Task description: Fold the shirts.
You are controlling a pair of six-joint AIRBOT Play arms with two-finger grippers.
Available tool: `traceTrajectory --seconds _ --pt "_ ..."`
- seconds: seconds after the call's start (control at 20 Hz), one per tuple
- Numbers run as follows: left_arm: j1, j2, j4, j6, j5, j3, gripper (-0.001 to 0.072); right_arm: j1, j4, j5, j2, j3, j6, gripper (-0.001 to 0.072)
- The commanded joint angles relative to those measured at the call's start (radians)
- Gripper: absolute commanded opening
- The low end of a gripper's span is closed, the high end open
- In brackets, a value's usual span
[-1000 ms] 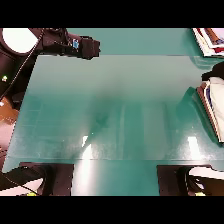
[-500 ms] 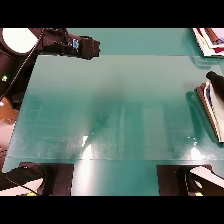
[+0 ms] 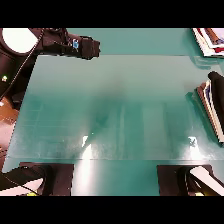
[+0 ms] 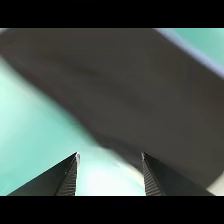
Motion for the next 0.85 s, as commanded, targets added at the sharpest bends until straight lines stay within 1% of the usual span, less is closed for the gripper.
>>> traceTrajectory --seconds 0.0,0.05,0.1,0.2,0.25,0.3,0.35,0.4,0.55,0.8 --pt "0.000 0.000 0.000 0.000 0.003 0.000 0.0024 0.273 0.108 -0.063 0.004 0.021 -0.001 0.0469" --pt "0.000 0.000 0.000 0.000 0.003 0.000 0.0025 0.358 0.095 -0.084 0.004 0.025 -0.001 0.0465" --pt "0.000 0.000 0.000 0.000 0.003 0.000 0.0024 0.442 0.095 -0.112 0.003 0.025 -0.001 0.0446" --pt "0.000 0.000 0.000 0.000 0.003 0.000 0.0024 0.578 0.095 -0.161 0.004 0.025 -0.001 0.0446" --pt "0.000 0.000 0.000 0.000 0.003 0.000 0.0024 0.632 0.095 -0.177 0.003 0.025 -0.001 0.0422" --pt "0.000 0.000 0.000 0.000 0.003 0.000 0.0024 0.679 0.095 -0.190 0.004 0.025 -0.002 0.0289" --pt "0.000 0.000 0.000 0.000 0.003 0.000 0.0024 0.715 0.095 -0.199 0.004 0.025 -0.001 0.0130" --pt "0.000 0.000 0.000 0.000 0.003 0.000 0.0024 0.744 0.095 -0.201 0.004 0.025 -0.002 0.0020" --pt "0.000 0.000 0.000 0.000 0.003 0.000 0.0024 0.782 0.096 -0.201 0.003 0.025 -0.002 0.0021" --pt "0.000 0.000 0.000 0.000 0.003 0.000 0.0024 0.761 0.098 -0.182 0.004 0.025 -0.002 0.0021"
